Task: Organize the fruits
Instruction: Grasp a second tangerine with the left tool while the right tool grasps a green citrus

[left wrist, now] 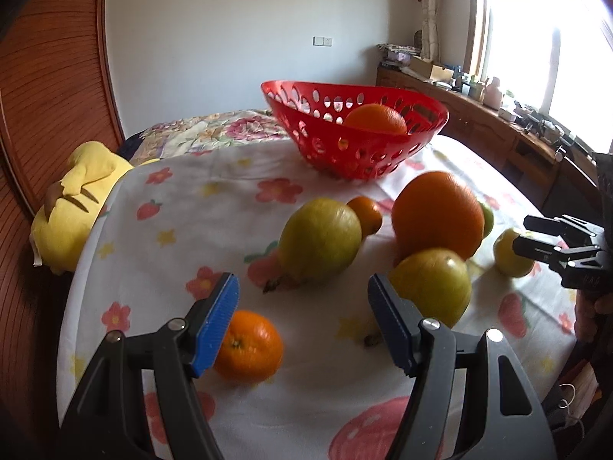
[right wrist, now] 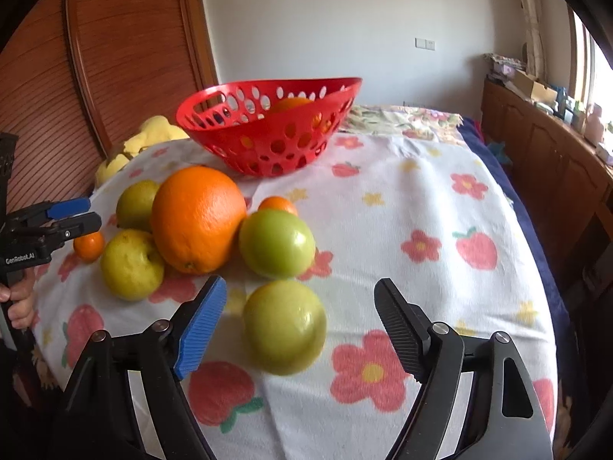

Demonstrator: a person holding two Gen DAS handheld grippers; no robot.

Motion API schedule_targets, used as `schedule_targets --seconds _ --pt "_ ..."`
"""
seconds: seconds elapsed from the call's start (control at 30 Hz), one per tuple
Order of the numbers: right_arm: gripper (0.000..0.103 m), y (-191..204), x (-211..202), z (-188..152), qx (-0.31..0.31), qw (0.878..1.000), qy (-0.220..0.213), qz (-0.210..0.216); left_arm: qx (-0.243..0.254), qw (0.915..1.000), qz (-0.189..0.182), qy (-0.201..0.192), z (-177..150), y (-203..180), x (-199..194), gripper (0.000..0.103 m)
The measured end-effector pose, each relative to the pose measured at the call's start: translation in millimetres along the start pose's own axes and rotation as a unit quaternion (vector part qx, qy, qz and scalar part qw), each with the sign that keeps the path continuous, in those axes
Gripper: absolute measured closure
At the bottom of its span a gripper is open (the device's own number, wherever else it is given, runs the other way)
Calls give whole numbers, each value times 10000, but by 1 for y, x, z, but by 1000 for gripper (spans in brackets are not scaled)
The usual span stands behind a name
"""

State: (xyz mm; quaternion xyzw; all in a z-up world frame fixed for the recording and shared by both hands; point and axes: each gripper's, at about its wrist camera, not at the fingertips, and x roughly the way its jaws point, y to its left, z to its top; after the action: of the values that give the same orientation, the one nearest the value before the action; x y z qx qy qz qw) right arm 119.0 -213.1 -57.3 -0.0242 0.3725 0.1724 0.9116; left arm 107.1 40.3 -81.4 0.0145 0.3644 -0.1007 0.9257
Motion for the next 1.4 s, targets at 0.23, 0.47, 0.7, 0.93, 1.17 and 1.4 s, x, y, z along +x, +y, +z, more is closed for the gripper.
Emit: schedule_targets --seconds 0.23,0.47,0.7,0.93,1.17,1.4 --pt "25 6 6 -7 -35 9999 112 -60 3 9996 279 -49 -15 8 -2 33" --pt "35 11 16 -12 -123 9995 264 -137 4 9992 402 -53 -18 11 -2 33" --pt "44 9 19 -15 -123 9995 289 -92 -163 9988 468 28 -22 24 -3 33" --pt "45 10 19 -15 -142 9995 285 -82 -323 9980 491 216 -29 39 2 33" --pt "47 12 21 -15 -174 9993 307 -106 -340 9984 379 236 -29 38 5 39" --pt "48 11 22 -16 -172 9992 349 -86 -248 9989 248 312 -28 33 7 57"
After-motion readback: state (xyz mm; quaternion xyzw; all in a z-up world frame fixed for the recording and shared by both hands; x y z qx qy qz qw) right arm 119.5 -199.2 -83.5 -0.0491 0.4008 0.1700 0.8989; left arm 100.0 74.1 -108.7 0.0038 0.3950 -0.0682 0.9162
